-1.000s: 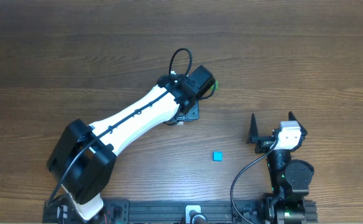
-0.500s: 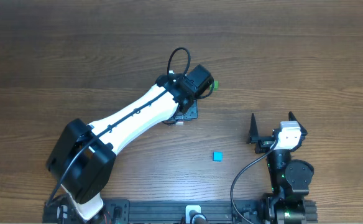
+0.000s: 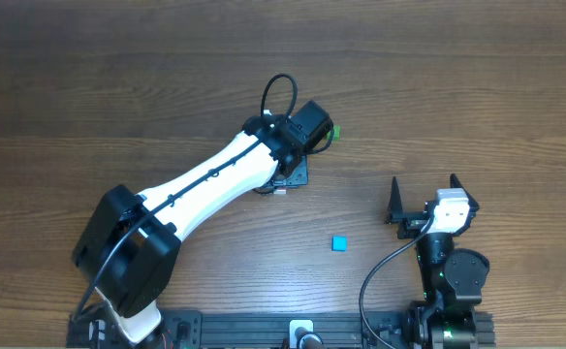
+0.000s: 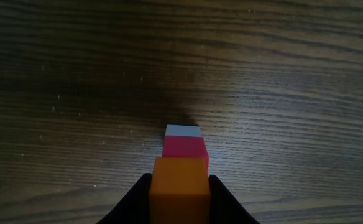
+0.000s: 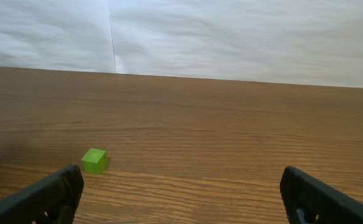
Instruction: Stack Cubes
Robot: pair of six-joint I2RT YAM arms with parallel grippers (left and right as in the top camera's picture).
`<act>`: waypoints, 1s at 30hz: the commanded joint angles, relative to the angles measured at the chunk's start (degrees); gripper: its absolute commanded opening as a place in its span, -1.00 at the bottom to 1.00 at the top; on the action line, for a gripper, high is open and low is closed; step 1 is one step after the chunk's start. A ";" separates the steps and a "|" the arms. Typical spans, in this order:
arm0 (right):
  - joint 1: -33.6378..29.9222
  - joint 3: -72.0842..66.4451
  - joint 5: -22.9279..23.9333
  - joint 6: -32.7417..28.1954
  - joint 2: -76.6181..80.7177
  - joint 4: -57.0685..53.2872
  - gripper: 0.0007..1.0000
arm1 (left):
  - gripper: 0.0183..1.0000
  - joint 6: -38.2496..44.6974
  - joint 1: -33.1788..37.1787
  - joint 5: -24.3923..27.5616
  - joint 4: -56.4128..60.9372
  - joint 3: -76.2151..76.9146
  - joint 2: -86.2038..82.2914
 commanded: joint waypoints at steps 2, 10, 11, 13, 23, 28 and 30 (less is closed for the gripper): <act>-0.46 -0.28 -0.85 0.17 -0.22 -0.13 0.99 | -0.79 -0.59 0.28 -0.85 0.37 -0.63 -0.92; -0.46 -0.28 -0.85 0.17 -0.22 -0.13 0.99 | -0.75 -0.61 0.28 -0.85 0.39 -0.63 -0.52; -0.46 -0.28 -0.85 0.17 -0.22 -0.13 0.99 | -0.73 -0.59 0.28 -0.85 0.39 -0.63 -0.44; -0.46 -0.28 -0.85 0.17 -0.22 -0.13 0.98 | -0.71 -0.59 0.28 -0.83 0.37 -0.63 -0.37; -0.46 -0.28 -0.85 0.17 -0.22 -0.13 0.99 | -0.34 -0.59 0.28 0.22 0.59 -0.63 -0.02; -0.46 -0.28 -0.85 0.17 -0.22 -0.13 0.98 | -0.33 -0.59 0.28 0.42 0.59 -0.63 0.00; -0.46 -0.28 -0.85 0.17 -0.22 -0.13 0.99 | -0.26 -0.59 0.28 0.42 0.59 -0.63 0.00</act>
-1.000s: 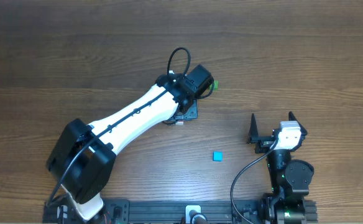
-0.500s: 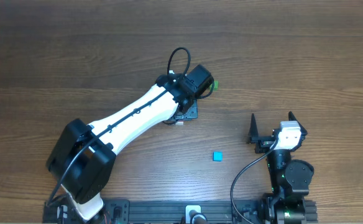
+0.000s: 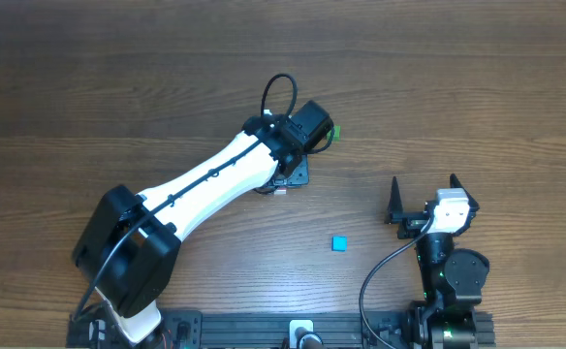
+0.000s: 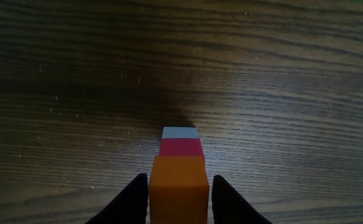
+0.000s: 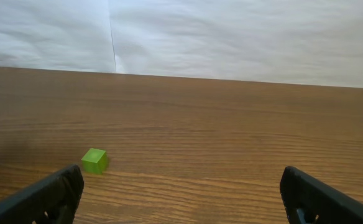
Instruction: Stack Cubes
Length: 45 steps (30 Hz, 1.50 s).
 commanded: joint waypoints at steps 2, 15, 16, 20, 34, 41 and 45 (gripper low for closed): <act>-0.46 -0.28 -0.85 0.13 -0.22 -0.13 0.98 | -0.07 -0.44 0.28 0.35 0.35 -0.63 0.00; -0.46 -0.28 -0.85 0.13 -0.22 -0.13 0.99 | 0.99 -0.15 6.75 0.74 1.33 -0.63 -14.53; -0.46 -0.28 -0.85 0.13 -0.22 -0.13 0.98 | 1.00 0.66 8.35 0.74 1.46 -0.63 -16.74; -0.46 -0.28 -0.85 0.13 -0.22 -0.13 0.98 | 0.99 7.06 16.13 -1.51 2.29 -0.63 -26.25; -0.46 -0.28 -0.85 0.13 -0.22 -0.13 0.99 | 1.00 31.58 35.85 -3.23 14.25 -7.69 -43.25; -0.46 -0.28 -0.85 0.13 -0.22 -0.13 0.98 | 1.00 33.66 37.33 1.79 32.83 -25.03 -55.98; -0.46 -0.28 -0.85 0.13 -0.22 -0.13 0.99 | 1.00 34.34 37.33 2.10 41.83 -35.34 -64.37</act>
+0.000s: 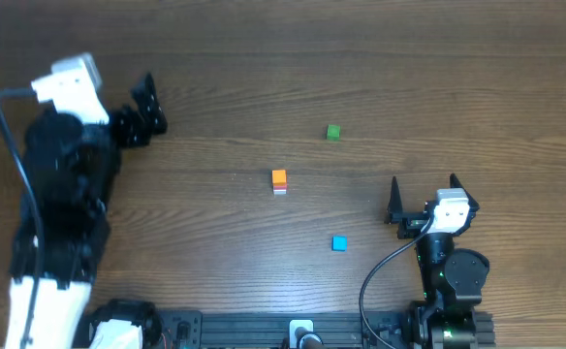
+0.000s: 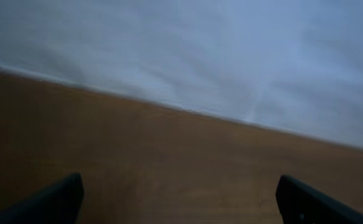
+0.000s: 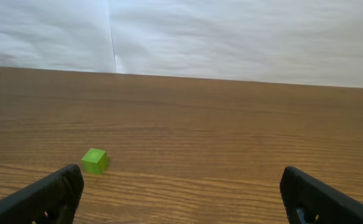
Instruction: Stack Cubes
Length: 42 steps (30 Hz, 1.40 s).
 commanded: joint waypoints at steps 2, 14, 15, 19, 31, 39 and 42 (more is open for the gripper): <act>-0.46 -0.28 -0.87 0.15 -0.22 -0.13 0.99 | 1.00 2.71 0.31 2.43 9.22 -13.60 -11.85; -0.46 -0.28 -0.87 0.15 -0.22 -0.13 0.98 | 1.00 2.49 4.44 12.33 15.76 -35.41 -36.33; -0.46 -0.28 -0.87 0.15 -0.22 -0.13 0.99 | 1.00 2.51 4.61 12.33 15.76 -36.89 -37.66; -0.46 -0.28 -0.87 0.15 -0.22 -0.13 0.99 | 1.00 2.54 5.31 12.33 17.03 -41.77 -41.44; -0.46 -0.28 -0.87 0.15 -0.22 -0.13 0.99 | 1.00 2.54 5.55 15.98 20.26 -50.51 -48.72; -0.46 -0.28 -0.87 0.15 -0.22 -0.13 0.99 | 1.00 2.60 5.55 17.00 20.92 -53.35 -50.49; -0.46 -0.28 -0.87 0.15 -0.22 -0.13 0.99 | 1.00 4.33 5.84 16.98 17.86 -53.35 -50.49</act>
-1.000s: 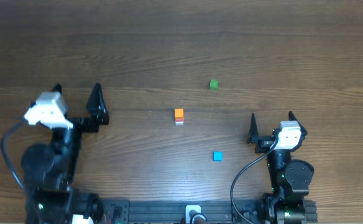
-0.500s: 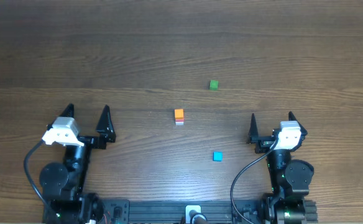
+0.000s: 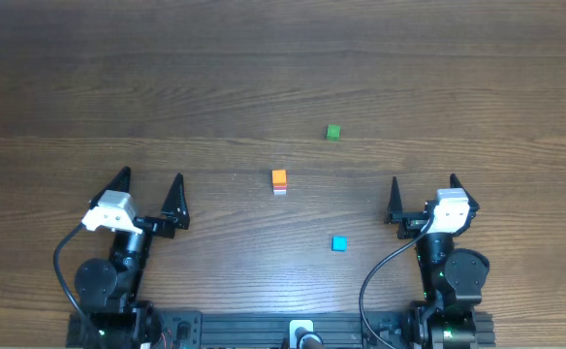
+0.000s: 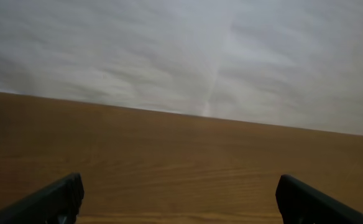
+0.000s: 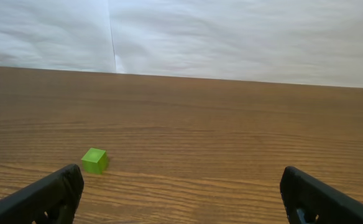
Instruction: Stack Cubes
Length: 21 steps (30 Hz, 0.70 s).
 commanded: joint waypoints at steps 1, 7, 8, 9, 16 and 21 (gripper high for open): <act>-0.46 -0.28 -0.85 0.13 -0.26 -0.13 0.99 | 1.00 2.86 0.92 0.72 -3.96 -0.31 -0.63; -0.46 -0.28 -0.85 0.13 -0.26 -0.13 0.98 | 0.92 8.50 2.75 0.57 -6.05 -0.31 -0.63; -0.46 -0.28 -0.85 0.13 -0.26 -0.13 0.98 | 0.92 9.75 2.82 0.52 -6.05 -0.31 -0.63; -0.46 -0.28 -0.85 0.13 -0.26 -0.13 0.99 | 0.92 10.82 2.80 0.52 -6.08 -0.31 -0.63; -0.46 -0.28 -0.85 0.13 -0.26 -0.13 0.99 | 1.00 13.03 2.80 -0.96 -6.03 -0.31 -0.63; -0.46 -0.28 -0.85 0.13 -0.26 -0.13 0.98 | 1.00 12.98 1.60 -0.94 -6.23 -0.31 -0.63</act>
